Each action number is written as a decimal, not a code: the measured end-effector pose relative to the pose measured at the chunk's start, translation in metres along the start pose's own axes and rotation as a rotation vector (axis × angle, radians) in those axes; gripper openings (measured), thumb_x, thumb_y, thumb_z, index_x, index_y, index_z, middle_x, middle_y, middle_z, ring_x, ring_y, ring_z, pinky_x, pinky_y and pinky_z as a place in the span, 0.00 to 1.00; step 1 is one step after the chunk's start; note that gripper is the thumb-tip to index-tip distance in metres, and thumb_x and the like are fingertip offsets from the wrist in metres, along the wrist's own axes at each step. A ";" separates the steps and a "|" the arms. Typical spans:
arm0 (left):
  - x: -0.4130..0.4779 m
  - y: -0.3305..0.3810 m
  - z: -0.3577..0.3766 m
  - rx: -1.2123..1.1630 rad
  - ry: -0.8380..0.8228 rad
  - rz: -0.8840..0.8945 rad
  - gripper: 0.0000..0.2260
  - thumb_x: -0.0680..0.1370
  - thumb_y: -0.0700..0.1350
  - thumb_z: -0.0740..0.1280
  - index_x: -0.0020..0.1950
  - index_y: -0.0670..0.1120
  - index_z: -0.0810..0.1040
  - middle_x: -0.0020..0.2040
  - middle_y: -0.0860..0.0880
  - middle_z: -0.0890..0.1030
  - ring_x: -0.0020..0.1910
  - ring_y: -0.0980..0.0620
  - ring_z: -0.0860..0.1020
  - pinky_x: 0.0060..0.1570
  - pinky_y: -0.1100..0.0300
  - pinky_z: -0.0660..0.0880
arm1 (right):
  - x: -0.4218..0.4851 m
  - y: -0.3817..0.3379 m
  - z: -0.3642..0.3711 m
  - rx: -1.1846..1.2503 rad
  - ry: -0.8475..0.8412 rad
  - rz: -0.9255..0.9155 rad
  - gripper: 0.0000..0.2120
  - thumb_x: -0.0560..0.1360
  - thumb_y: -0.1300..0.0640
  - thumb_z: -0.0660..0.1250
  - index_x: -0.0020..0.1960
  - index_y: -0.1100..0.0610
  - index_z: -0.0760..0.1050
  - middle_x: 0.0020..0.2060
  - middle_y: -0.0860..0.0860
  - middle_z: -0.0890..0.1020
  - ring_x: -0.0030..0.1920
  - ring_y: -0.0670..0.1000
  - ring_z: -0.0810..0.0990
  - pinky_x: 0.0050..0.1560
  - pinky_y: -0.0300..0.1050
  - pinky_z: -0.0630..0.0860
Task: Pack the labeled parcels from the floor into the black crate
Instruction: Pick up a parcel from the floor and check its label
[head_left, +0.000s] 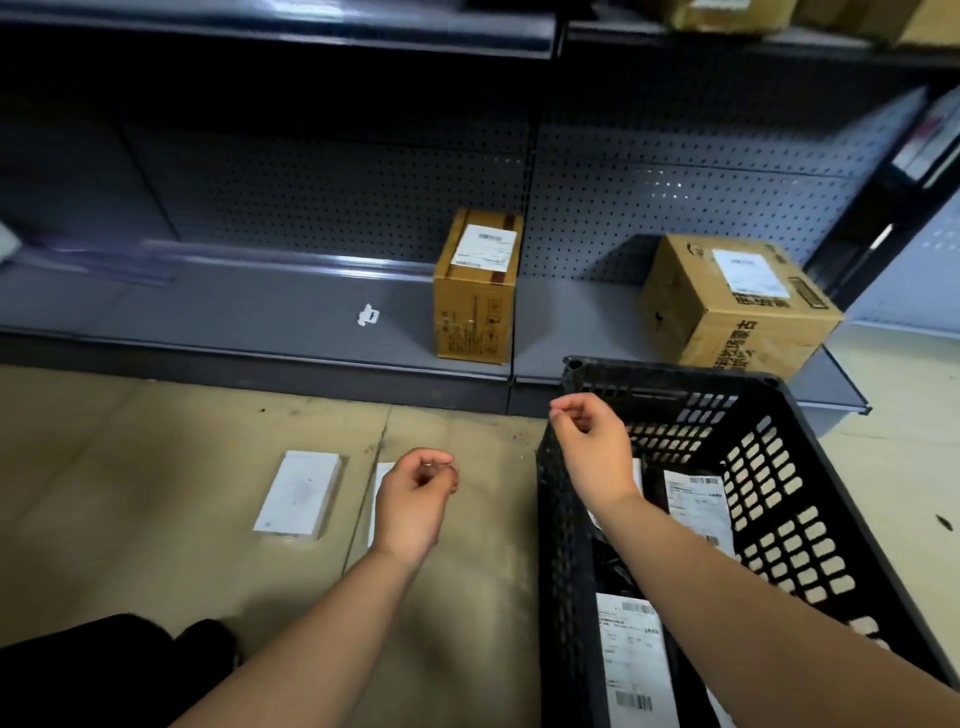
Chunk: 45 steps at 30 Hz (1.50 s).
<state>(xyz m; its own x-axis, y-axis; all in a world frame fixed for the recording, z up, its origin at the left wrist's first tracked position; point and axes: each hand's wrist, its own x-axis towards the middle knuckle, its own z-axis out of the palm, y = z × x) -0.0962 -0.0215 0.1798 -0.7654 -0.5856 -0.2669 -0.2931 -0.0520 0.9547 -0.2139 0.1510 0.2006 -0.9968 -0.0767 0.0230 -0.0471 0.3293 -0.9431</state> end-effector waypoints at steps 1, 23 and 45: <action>-0.001 0.001 -0.007 0.008 0.007 0.004 0.02 0.77 0.33 0.69 0.47 0.35 0.82 0.38 0.44 0.81 0.38 0.50 0.78 0.38 0.67 0.72 | -0.007 -0.004 0.012 0.008 -0.029 0.000 0.06 0.80 0.60 0.70 0.48 0.50 0.81 0.43 0.49 0.83 0.42 0.44 0.79 0.46 0.37 0.74; 0.110 -0.127 -0.076 0.187 0.055 -0.290 0.27 0.79 0.59 0.71 0.75 0.49 0.75 0.76 0.49 0.75 0.74 0.48 0.73 0.65 0.61 0.66 | -0.024 0.099 0.186 -0.223 -0.454 0.414 0.18 0.79 0.54 0.71 0.68 0.52 0.81 0.68 0.50 0.81 0.67 0.52 0.81 0.65 0.42 0.74; 0.162 -0.211 -0.045 0.190 -0.051 -0.542 0.34 0.75 0.49 0.69 0.81 0.50 0.64 0.75 0.46 0.75 0.69 0.44 0.76 0.69 0.52 0.74 | -0.018 0.198 0.246 -0.155 -0.535 0.644 0.30 0.71 0.54 0.71 0.73 0.48 0.75 0.63 0.48 0.84 0.61 0.51 0.83 0.68 0.53 0.79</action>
<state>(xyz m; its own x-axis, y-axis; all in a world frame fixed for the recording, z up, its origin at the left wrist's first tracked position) -0.1329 -0.1416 -0.0590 -0.5028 -0.4754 -0.7219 -0.7452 -0.1849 0.6407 -0.1890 -0.0138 -0.0678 -0.6691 -0.2521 -0.6991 0.4711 0.5836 -0.6614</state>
